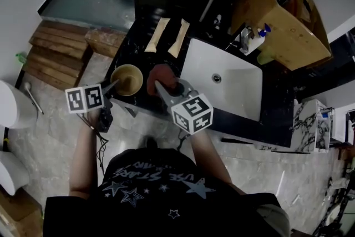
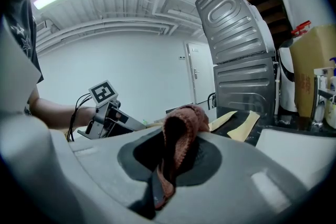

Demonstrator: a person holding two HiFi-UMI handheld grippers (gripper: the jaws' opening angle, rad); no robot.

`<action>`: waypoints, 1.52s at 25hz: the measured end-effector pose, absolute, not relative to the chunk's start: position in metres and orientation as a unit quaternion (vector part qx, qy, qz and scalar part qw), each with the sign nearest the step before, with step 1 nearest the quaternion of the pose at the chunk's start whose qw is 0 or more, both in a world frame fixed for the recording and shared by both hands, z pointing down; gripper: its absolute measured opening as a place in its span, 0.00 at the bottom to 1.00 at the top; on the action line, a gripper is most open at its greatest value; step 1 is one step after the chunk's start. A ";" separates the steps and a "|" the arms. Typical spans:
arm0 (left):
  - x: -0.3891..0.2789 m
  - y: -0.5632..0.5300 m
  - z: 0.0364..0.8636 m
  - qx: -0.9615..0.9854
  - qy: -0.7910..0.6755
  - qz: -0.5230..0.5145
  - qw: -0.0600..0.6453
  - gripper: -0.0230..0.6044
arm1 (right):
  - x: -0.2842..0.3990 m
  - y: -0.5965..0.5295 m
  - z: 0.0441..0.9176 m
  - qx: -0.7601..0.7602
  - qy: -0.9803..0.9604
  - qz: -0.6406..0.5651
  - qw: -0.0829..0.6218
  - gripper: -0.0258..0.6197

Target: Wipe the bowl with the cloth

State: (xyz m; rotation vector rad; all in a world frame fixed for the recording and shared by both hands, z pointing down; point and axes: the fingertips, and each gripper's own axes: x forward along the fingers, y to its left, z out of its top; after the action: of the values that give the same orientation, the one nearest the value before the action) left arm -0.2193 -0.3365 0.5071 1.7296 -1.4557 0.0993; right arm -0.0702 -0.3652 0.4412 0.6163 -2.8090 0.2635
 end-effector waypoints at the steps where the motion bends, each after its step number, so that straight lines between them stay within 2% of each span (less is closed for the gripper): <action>1: -0.218 -0.337 0.508 0.691 -0.581 0.042 0.428 0.36 | -0.070 -0.366 0.441 0.210 -0.966 0.090 0.125 0.11; 7: -0.214 -0.340 0.518 0.681 -0.574 0.047 0.452 0.35 | -0.072 -0.367 0.444 0.202 -0.967 0.090 0.127 0.11; 9: -0.217 -0.340 0.519 0.676 -0.585 0.057 0.446 0.20 | -0.074 -0.367 0.445 0.200 -0.967 0.090 0.128 0.11; 12: -0.219 -0.340 0.519 0.674 -0.592 0.069 0.437 0.09 | -0.077 -0.365 0.443 0.197 -0.968 0.087 0.127 0.11; 18: -0.225 -0.336 0.513 0.680 -0.601 0.072 0.415 0.07 | -0.082 -0.355 0.437 0.192 -0.970 0.082 0.123 0.11; 28: -0.226 -0.322 0.494 0.698 -0.622 0.145 0.324 0.07 | -0.111 -0.285 0.418 0.118 -0.984 0.062 0.120 0.11; 38: -0.180 -0.286 0.474 0.751 -0.575 0.193 0.261 0.07 | -0.149 -0.241 0.444 0.126 -0.959 -0.014 0.254 0.11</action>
State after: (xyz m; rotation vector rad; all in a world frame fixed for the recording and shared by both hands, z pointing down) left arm -0.1802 -0.2856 0.4745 2.0327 -1.5560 0.5229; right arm -0.1493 -0.2411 0.4438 0.3433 -2.6044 -0.0386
